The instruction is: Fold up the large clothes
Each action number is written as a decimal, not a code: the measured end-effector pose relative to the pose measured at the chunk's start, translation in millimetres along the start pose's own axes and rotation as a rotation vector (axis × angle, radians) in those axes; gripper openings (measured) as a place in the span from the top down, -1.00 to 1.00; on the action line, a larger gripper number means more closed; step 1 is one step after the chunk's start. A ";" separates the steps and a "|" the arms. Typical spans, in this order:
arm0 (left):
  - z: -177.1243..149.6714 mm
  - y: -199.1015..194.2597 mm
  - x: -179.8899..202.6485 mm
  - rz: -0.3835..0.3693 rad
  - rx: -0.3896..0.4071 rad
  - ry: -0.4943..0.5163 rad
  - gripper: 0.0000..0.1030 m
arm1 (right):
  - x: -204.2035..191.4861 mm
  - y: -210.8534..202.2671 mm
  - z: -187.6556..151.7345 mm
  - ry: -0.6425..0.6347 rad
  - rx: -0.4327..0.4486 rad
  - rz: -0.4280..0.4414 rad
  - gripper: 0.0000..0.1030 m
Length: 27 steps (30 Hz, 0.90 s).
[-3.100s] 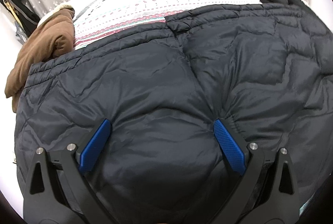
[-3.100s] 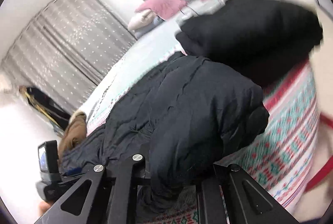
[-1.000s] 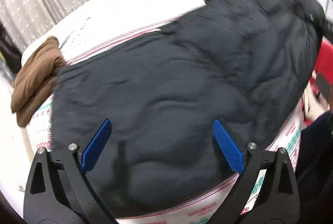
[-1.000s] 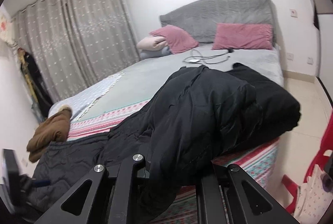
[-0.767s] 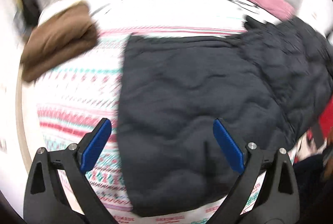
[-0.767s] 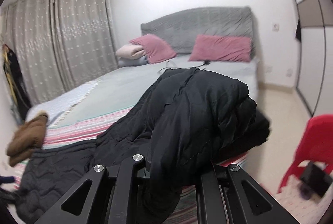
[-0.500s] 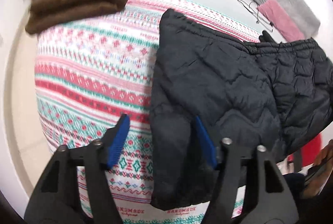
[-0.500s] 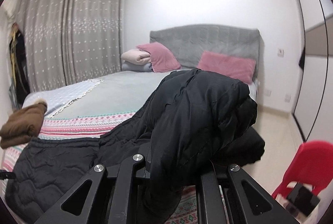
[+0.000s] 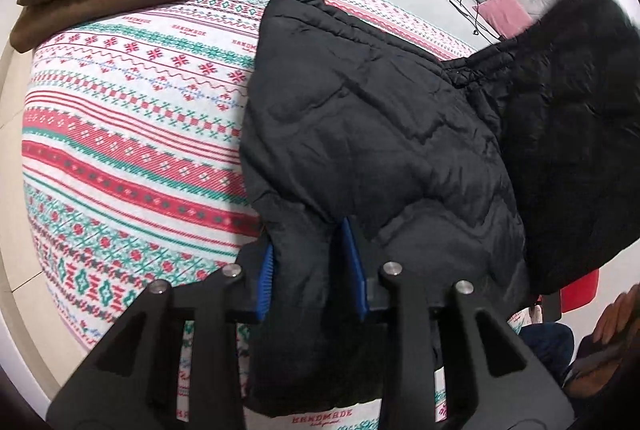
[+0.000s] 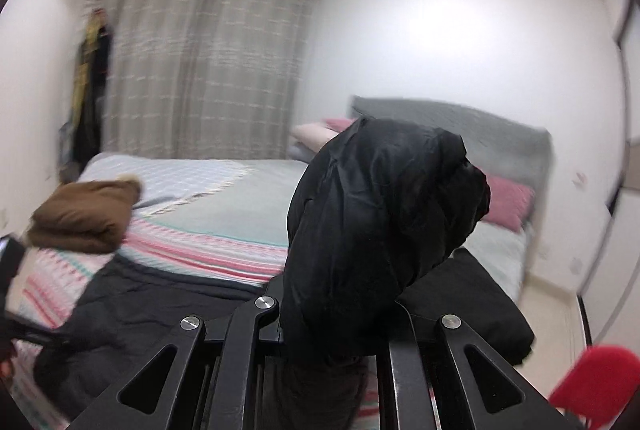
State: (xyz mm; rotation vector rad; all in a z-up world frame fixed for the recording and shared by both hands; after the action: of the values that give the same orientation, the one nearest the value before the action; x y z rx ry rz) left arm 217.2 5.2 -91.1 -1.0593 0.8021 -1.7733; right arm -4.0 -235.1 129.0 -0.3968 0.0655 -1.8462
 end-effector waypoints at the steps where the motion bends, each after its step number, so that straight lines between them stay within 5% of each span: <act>1: 0.9 -1.6 -1.2 -0.007 0.000 -0.004 0.35 | -19.0 -0.5 0.3 -0.048 0.013 0.027 0.76; 10: -1.7 -5.7 -20.5 -0.099 -0.016 -0.067 0.35 | -164.5 7.2 -43.7 -0.371 0.044 0.250 0.76; 16: -5.1 -23.5 -38.2 -0.151 -0.030 -0.110 0.29 | -188.1 13.9 -72.2 -0.470 0.037 0.279 0.74; 18: -5.8 -35.2 -49.1 -0.175 -0.025 -0.152 0.02 | -191.2 17.9 -75.3 -0.478 0.022 0.298 0.72; 27: -3.1 -78.5 -73.8 -0.219 0.068 -0.233 -0.13 | -205.4 -1.7 -97.4 -0.587 -0.022 0.446 0.22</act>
State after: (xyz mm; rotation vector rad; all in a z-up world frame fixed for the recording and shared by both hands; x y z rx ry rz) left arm 203.3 103.8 -49.8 -1.3203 0.4948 -1.8000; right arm 17.4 -57.1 -10.8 -0.8519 -0.2123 -1.2387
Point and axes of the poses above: each gripper's, at about its wrist camera, not at the fingertips, and y roughly the way its jaws point, x to its right, z to its top, the point moved 3 cm from there along y, roughly the way its jaws point, and after that the axes turned 1 degree about -y, right-handed, at the moved point
